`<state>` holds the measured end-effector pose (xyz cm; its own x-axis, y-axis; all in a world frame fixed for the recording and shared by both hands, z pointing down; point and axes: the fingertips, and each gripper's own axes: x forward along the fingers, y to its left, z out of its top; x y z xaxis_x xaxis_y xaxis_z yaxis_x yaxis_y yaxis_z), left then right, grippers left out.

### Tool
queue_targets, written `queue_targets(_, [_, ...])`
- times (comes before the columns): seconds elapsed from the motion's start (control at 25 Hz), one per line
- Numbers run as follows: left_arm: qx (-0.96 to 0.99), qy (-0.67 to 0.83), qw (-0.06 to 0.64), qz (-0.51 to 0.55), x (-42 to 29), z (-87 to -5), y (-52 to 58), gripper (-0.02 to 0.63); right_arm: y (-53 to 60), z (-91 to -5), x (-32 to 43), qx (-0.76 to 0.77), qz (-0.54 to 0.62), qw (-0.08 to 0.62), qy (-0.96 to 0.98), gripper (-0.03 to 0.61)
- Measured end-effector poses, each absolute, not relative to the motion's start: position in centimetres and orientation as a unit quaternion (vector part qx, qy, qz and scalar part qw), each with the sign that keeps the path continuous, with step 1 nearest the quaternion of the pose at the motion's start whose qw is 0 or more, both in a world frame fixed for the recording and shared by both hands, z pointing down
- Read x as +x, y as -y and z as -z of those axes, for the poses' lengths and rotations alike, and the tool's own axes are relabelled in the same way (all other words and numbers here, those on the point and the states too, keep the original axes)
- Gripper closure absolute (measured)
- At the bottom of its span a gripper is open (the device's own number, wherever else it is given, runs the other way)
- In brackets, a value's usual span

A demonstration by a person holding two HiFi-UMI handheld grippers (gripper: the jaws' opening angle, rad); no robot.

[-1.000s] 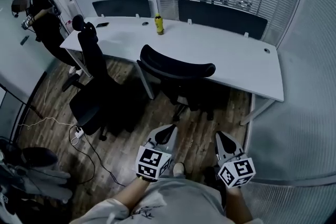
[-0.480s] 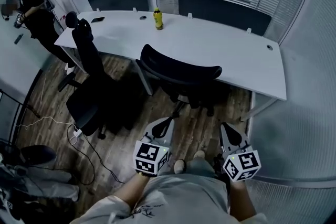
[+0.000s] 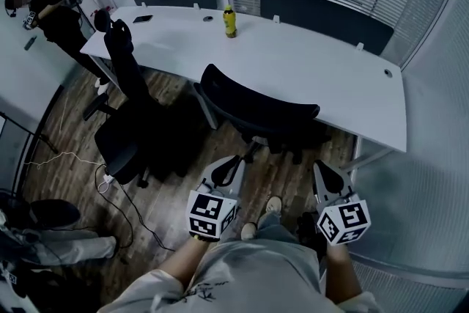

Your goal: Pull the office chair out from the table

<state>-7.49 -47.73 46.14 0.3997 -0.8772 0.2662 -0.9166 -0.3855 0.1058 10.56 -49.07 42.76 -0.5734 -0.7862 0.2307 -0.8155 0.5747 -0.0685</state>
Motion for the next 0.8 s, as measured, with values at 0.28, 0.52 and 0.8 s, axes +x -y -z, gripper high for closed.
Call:
queue_targets(0.28, [0.816,0.554,0.141,-0.088,-8.0,-47.3,51.9,0.404,53.6,-43.1,11.2,0.447,-0.082,0.093,0.886,0.555])
queue_targets(0.52, [0.804,0.565,0.156,-0.097,-8.3,-48.8,55.5,0.294,57.7,-43.6,12.3,0.440,-0.080,0.109,0.888,0.474])
queue_targets(0.8, [0.792,0.580,0.163,-0.100,-8.4,-50.1,58.1,0.284,61.1,-44.9,12.2,0.416,-0.068,0.131,0.897,0.414])
